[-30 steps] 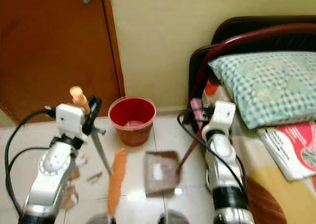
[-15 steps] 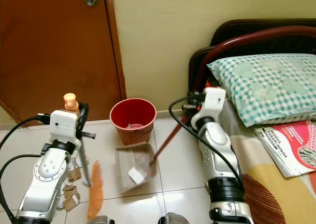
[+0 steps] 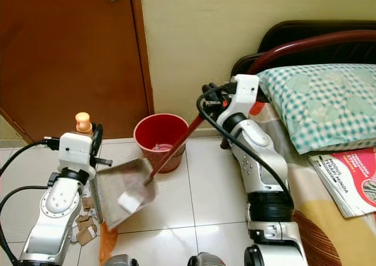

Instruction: Sweep floor

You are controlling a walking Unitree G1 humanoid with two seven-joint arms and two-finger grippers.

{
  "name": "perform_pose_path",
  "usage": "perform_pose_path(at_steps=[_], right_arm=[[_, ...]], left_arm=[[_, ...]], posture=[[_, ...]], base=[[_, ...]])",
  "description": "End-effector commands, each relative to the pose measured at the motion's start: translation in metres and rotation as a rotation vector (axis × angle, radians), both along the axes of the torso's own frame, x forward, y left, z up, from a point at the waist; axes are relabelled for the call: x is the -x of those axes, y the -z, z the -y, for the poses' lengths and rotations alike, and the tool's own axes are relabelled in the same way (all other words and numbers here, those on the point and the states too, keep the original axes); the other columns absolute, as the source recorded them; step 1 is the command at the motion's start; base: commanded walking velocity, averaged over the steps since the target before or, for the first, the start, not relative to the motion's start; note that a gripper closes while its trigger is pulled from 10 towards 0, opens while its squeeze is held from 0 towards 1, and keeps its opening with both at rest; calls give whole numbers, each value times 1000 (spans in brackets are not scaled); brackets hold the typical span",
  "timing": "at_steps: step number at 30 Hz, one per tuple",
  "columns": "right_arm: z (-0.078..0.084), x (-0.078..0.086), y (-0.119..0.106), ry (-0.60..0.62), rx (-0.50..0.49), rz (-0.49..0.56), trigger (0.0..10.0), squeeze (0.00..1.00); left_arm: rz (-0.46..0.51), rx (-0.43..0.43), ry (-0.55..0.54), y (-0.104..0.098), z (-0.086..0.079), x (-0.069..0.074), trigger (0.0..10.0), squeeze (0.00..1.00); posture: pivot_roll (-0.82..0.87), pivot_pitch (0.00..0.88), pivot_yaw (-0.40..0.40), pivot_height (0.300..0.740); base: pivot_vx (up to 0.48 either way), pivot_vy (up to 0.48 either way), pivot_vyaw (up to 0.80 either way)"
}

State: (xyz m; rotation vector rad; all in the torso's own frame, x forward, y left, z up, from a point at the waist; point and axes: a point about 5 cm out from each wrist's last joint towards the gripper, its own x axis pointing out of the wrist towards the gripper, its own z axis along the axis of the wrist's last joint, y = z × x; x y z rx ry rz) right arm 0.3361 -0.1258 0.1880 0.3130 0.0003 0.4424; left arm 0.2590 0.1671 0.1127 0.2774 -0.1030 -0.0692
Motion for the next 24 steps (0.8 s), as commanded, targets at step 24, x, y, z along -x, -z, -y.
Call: perform_pose_path(at_steps=[24], right_arm=[[-16, -41, -138, 222, 193, 680, 10000, 0]], left_arm=[[18, 32, 19, -8, 5, 0, 10000, 0]], posture=[[-3, 100, -37, 740]], base=[[0, 0, 0]])
